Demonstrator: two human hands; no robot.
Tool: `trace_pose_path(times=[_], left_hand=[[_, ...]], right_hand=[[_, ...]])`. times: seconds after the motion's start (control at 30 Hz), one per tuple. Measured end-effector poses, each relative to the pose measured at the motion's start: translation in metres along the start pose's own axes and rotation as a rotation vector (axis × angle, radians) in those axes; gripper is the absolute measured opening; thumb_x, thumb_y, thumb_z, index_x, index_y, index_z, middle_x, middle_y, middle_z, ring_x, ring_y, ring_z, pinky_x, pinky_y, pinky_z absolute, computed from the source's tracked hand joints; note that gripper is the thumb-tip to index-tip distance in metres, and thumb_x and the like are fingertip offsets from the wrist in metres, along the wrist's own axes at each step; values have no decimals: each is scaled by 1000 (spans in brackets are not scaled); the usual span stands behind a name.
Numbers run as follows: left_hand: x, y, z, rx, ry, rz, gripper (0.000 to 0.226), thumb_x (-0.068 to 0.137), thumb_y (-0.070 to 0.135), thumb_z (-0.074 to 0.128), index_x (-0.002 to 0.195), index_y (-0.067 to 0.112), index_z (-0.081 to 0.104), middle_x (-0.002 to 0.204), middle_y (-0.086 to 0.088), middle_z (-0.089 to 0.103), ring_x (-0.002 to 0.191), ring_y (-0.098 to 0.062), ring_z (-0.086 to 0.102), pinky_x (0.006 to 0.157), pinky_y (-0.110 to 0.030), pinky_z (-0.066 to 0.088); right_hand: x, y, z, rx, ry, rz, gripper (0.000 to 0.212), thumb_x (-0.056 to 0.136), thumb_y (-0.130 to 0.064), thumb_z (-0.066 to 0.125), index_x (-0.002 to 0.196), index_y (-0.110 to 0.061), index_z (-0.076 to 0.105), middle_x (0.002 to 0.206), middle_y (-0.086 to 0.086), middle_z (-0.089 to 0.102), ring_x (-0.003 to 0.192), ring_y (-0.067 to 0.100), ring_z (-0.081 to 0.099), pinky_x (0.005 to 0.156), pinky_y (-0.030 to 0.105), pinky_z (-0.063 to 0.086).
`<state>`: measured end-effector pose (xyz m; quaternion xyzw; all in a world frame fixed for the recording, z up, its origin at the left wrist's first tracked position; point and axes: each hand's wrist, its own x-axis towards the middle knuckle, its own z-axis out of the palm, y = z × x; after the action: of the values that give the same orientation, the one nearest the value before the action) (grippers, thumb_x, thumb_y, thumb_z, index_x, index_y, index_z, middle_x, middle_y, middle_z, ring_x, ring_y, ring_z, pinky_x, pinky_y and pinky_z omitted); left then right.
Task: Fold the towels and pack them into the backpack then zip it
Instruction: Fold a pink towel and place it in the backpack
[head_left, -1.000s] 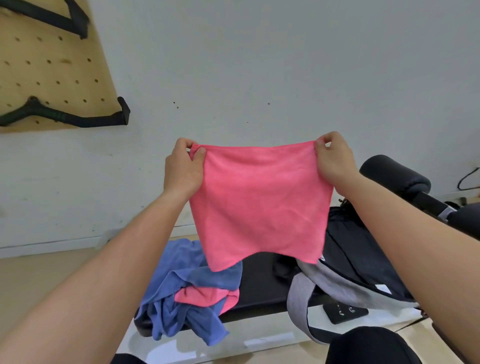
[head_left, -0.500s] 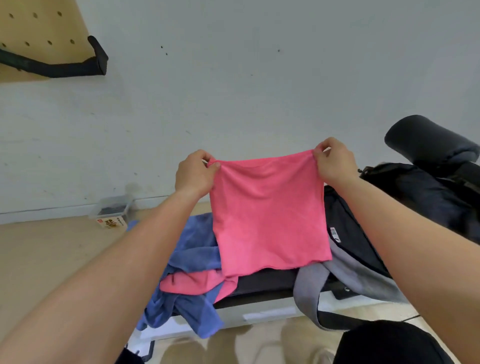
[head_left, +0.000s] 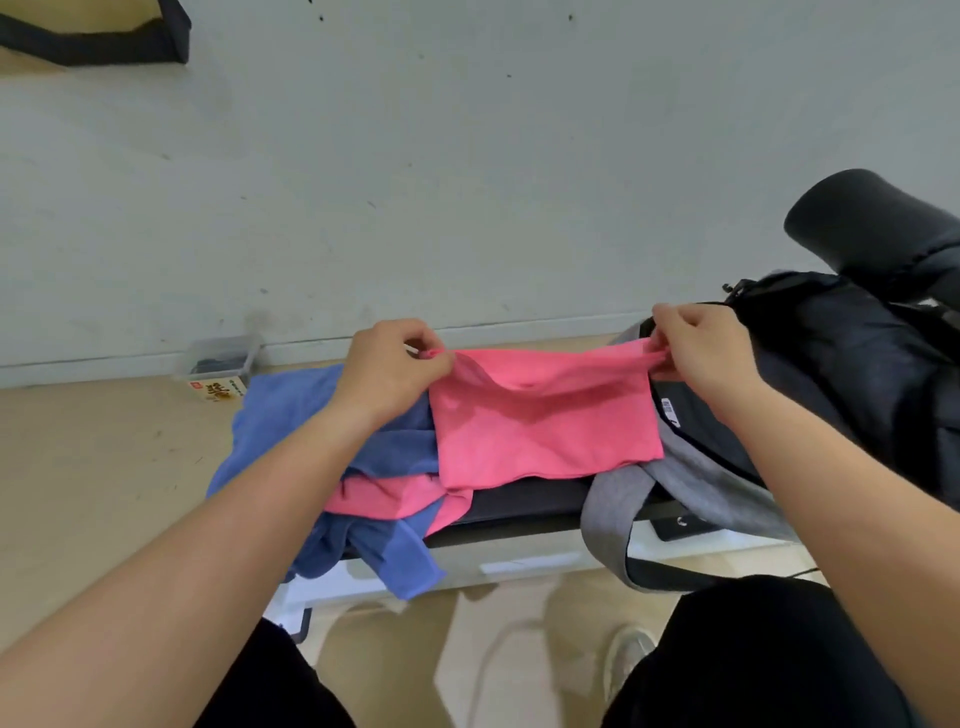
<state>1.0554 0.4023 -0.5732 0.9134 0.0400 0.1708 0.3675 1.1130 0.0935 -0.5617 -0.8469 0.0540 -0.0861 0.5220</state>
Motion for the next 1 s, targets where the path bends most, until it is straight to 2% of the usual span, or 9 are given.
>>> trace_pose_path(times=[0.13, 0.2, 0.33, 0.47, 0.6, 0.67, 0.73, 0.87, 1.0], left_hand=[[-37, -9, 1, 96, -162, 92, 9, 76, 19, 76, 71, 23, 70, 70, 10, 68, 68, -5, 64, 70, -30, 53], [-51, -14, 4, 159, -208, 135, 5, 78, 20, 75, 76, 22, 71, 75, 10, 69, 71, -8, 64, 70, -35, 55], [-66, -16, 14, 271, -262, 174, 5, 80, 20, 72, 84, 23, 70, 82, 14, 63, 75, -9, 59, 70, -31, 50], [-70, -23, 29, 426, -318, 221, 10, 81, 21, 67, 89, 28, 67, 96, 12, 59, 86, -16, 59, 73, -35, 49], [-74, -27, 38, 576, -359, 300, 28, 81, 35, 71, 106, 27, 62, 108, 9, 55, 95, -18, 52, 69, -35, 46], [-75, -27, 41, 679, -332, 366, 35, 78, 34, 71, 110, 25, 60, 107, 5, 56, 89, -23, 52, 66, -33, 37], [-75, -25, 43, 673, -307, 368, 33, 79, 23, 67, 111, 23, 61, 105, 2, 57, 85, -26, 55, 64, -35, 37], [-68, -21, 41, 367, -255, 210, 32, 80, 10, 59, 108, 25, 63, 107, 8, 62, 94, -19, 60, 76, -40, 50], [-61, -17, 34, 59, -115, 132, 28, 82, 9, 63, 104, 26, 64, 99, 16, 66, 95, -4, 62, 85, -26, 51]], right_hand=[[-29, 17, -7, -284, -80, -66, 3, 77, -16, 73, 77, -16, 71, 75, -1, 69, 76, 16, 66, 72, 31, 53], [-39, 23, -8, -322, -136, -98, 18, 71, -7, 76, 84, -17, 69, 78, -4, 69, 79, 12, 65, 69, 23, 45], [-49, 28, -4, -309, -152, -152, 21, 70, -5, 76, 84, -17, 66, 81, -5, 69, 80, 8, 63, 65, 15, 42], [-56, 39, 4, -565, -216, -219, 19, 70, -11, 69, 81, -26, 64, 86, -8, 67, 84, 15, 61, 69, 30, 49], [-63, 44, 22, -1002, -11, -543, 16, 68, -16, 71, 82, -24, 71, 88, -1, 64, 83, 27, 52, 67, 32, 34], [-71, 33, 38, -960, -7, -672, 12, 70, -20, 73, 81, -25, 73, 90, -1, 66, 86, 28, 55, 72, 35, 36], [-78, 22, 59, -855, -192, -681, 13, 79, -23, 66, 89, -26, 73, 99, -4, 68, 94, 25, 57, 78, 36, 41], [-82, 10, 98, -442, -536, -574, 35, 79, -12, 57, 109, -24, 70, 109, -4, 68, 100, 15, 58, 88, 33, 48], [-86, 8, 115, -80, -549, -521, 29, 82, -20, 70, 110, -22, 62, 105, -10, 67, 92, 10, 60, 76, 12, 43]])
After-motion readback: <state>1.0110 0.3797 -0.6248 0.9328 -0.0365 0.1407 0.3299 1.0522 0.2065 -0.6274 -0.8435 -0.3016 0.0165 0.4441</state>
